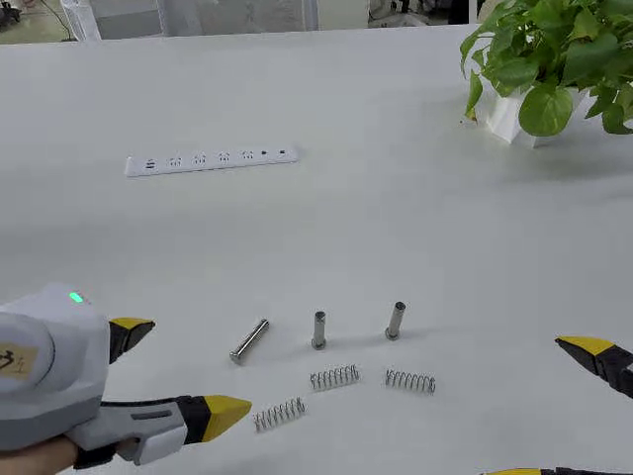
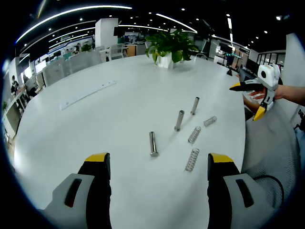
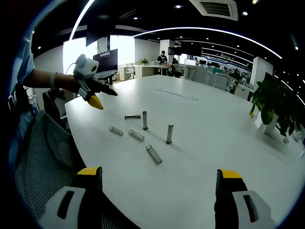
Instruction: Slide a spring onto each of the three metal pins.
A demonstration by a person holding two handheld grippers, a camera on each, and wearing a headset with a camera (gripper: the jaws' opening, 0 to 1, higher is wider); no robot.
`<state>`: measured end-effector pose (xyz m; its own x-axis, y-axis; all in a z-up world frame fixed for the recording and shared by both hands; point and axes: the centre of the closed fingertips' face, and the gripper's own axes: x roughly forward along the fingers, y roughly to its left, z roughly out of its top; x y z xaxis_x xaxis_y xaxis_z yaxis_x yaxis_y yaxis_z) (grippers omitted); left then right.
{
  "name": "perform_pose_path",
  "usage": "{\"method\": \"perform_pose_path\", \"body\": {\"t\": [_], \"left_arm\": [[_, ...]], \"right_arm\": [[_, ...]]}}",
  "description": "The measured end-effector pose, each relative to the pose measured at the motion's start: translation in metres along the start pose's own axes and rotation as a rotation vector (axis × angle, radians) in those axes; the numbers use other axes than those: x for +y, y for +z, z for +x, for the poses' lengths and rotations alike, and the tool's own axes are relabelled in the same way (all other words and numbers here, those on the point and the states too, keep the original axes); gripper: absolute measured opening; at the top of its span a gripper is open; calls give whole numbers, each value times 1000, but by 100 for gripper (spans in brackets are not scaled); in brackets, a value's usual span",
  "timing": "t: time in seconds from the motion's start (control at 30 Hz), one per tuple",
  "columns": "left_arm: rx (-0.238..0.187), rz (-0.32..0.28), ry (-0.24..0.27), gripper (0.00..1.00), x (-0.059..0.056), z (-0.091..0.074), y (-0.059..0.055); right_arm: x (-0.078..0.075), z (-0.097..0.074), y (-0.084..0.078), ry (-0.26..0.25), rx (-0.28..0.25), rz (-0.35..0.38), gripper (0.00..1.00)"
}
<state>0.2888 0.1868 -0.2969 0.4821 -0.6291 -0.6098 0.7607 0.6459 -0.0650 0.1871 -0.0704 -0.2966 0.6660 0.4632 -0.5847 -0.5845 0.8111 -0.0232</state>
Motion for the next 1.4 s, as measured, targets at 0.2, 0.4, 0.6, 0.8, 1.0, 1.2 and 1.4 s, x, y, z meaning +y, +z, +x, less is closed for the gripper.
{"method": "perform_pose_path", "body": {"t": [0.2, 0.4, 0.6, 0.8, 1.0, 1.2, 1.4], "left_arm": [[27, 46, -24, 79, 5, 12, 6], [49, 68, -40, 72, 7, 25, 10], [72, 100, -49, 68, 9, 39, 17], [103, 99, -62, 59, 11, 50, 16], [122, 86, -60, 49, 16, 59, 15], [142, 76, -62, 41, 17, 68, 13], [162, 74, -70, 35, 17, 76, 12]], "right_arm": [[-1, 0, 0, -3, -2, 8, 99], [-3, 1, 1, -5, -5, 12, 99], [-5, 1, 3, -10, -11, 15, 98], [-5, 1, 3, -12, -12, 19, 98], [-5, 0, 2, -13, -11, 21, 97], [-5, -3, 3, -20, -9, 26, 97], [-6, -4, 5, -27, -13, 24, 96]]}}
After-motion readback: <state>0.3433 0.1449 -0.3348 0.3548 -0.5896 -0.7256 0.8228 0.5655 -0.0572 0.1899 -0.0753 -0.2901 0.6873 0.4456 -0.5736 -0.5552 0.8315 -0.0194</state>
